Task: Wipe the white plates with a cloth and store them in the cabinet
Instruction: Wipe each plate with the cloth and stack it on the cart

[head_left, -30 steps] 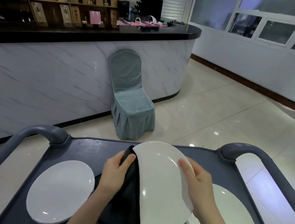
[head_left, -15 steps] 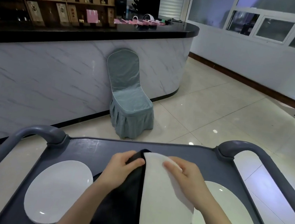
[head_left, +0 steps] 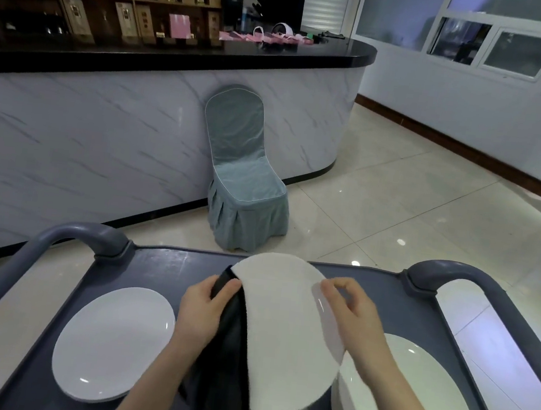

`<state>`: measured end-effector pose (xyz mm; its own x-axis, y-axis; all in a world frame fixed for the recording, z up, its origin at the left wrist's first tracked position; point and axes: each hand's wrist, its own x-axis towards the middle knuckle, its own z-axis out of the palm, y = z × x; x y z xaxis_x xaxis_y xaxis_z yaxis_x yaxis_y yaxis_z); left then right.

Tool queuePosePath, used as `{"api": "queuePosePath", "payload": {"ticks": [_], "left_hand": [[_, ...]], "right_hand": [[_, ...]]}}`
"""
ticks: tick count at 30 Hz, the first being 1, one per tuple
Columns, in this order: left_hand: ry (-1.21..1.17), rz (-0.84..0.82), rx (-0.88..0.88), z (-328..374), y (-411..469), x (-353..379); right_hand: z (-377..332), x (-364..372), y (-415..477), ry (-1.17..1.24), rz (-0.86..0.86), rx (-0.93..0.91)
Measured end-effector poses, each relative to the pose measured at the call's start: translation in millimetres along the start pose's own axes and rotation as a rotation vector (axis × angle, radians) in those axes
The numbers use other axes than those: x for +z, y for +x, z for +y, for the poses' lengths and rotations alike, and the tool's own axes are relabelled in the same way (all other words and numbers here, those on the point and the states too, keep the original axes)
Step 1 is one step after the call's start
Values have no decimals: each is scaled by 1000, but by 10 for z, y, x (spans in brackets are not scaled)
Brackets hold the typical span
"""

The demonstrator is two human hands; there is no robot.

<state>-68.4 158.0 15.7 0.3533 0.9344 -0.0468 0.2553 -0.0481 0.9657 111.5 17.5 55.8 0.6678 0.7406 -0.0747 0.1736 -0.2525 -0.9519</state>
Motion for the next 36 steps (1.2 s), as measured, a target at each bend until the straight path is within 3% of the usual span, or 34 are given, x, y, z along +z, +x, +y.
{"api": "queuePosePath", "payload": {"ticks": [3, 6, 9, 12, 14, 18, 23, 26, 28, 30, 33, 36], "left_hand": [[163, -260, 201, 107, 61, 18], [239, -401, 276, 120, 14, 111], [134, -301, 208, 15, -37, 116], [-30, -51, 9, -91, -87, 70], [-112, -2, -106, -123, -116, 63], [-43, -93, -20, -51, -28, 5], [234, -443, 201, 116, 54, 23], [135, -283, 171, 63, 27, 35], [-14, -83, 89, -15, -15, 36], [-102, 5, -26, -61, -50, 39], [-44, -47, -32, -57, -28, -6], [58, -220, 100, 54, 30, -36]], "right_hand": [[-109, 40, 76, -360, -240, -189], [-95, 180, 31, -440, -335, -305], [-45, 128, 41, -376, -251, -319], [41, 69, 58, -137, 37, -181], [92, 83, 52, -37, 136, -111], [138, 97, 44, -115, 44, -190], [40, 208, 12, -388, -238, -346], [0, 142, 33, -268, -144, -334], [15, 94, 42, -133, 8, -263], [53, 98, 41, -45, 115, -180], [86, 101, 46, -81, 81, -173], [15, 104, 76, -236, -113, -262]]}}
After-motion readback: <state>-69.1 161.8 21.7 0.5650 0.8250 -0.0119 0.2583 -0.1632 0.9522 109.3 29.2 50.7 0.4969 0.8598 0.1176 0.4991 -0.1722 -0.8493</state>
